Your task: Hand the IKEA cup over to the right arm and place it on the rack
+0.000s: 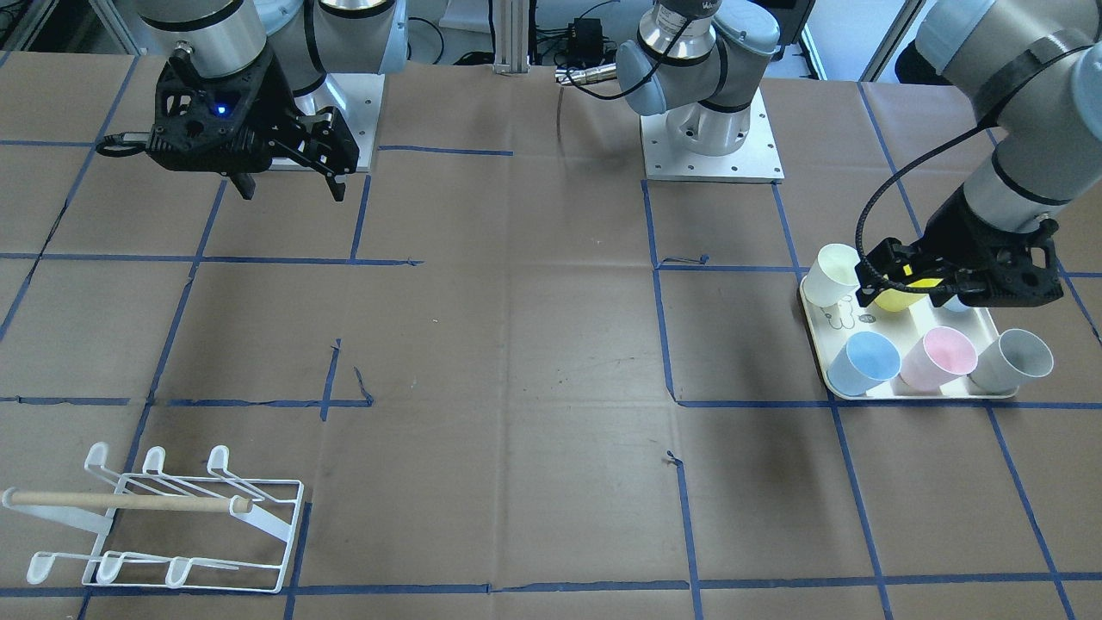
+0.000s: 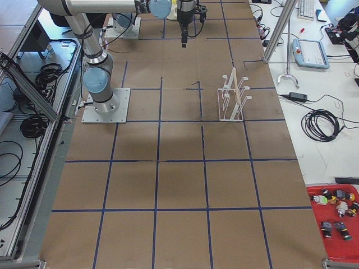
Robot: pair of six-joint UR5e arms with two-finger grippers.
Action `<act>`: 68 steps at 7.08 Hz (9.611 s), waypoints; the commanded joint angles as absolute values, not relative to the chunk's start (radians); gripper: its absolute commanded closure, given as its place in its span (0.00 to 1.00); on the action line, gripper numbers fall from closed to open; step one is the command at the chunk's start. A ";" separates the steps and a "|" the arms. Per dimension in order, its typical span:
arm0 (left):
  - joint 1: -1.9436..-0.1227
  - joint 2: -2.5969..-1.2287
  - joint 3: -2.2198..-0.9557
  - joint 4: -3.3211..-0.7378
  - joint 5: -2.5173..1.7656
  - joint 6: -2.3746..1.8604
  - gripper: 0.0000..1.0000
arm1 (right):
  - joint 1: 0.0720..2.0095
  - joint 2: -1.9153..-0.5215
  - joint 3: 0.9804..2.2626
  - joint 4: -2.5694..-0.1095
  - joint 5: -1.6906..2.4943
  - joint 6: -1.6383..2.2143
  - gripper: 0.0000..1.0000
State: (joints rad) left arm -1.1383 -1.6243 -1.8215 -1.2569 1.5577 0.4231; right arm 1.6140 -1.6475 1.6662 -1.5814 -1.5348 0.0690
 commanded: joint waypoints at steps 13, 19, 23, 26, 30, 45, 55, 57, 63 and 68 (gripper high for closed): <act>-1.103 -1.802 -1.993 -0.923 1.568 0.477 0.86 | 1.614 -1.626 1.687 -1.595 -1.532 0.072 0.00; -1.111 -1.743 -1.834 -1.129 1.534 0.462 1.00 | 1.614 -1.628 1.741 -1.844 -1.447 0.315 0.00; -1.140 -1.772 -1.375 -1.619 1.532 0.437 1.00 | 1.617 -1.644 1.911 -2.334 -1.257 0.510 0.00; -1.204 -1.773 -1.353 -1.518 1.383 0.451 1.00 | 1.623 -1.634 1.986 -2.634 -1.142 0.632 0.00; -1.213 -1.787 -1.493 -1.068 0.959 0.491 1.00 | 1.623 -1.635 2.157 -3.080 -1.100 1.003 0.00; -1.539 -1.950 -2.026 0.469 0.540 0.114 0.93 | 1.724 -1.470 2.102 -3.257 -1.115 1.606 0.00; -1.542 -1.928 -2.068 0.469 0.541 0.112 0.93 | 1.739 -1.316 1.965 -3.255 -1.120 1.597 0.01; -1.543 -1.928 -2.066 0.469 0.541 0.112 0.92 | 1.744 -1.304 1.951 -3.249 -1.120 1.597 0.01; -1.542 -1.930 -2.065 0.469 0.549 0.112 0.92 | 1.759 -1.292 1.924 -3.221 -1.120 1.598 0.02; -1.542 -1.930 -2.062 0.469 0.554 0.112 0.89 | 1.761 -1.293 1.924 -3.220 -1.112 1.598 0.31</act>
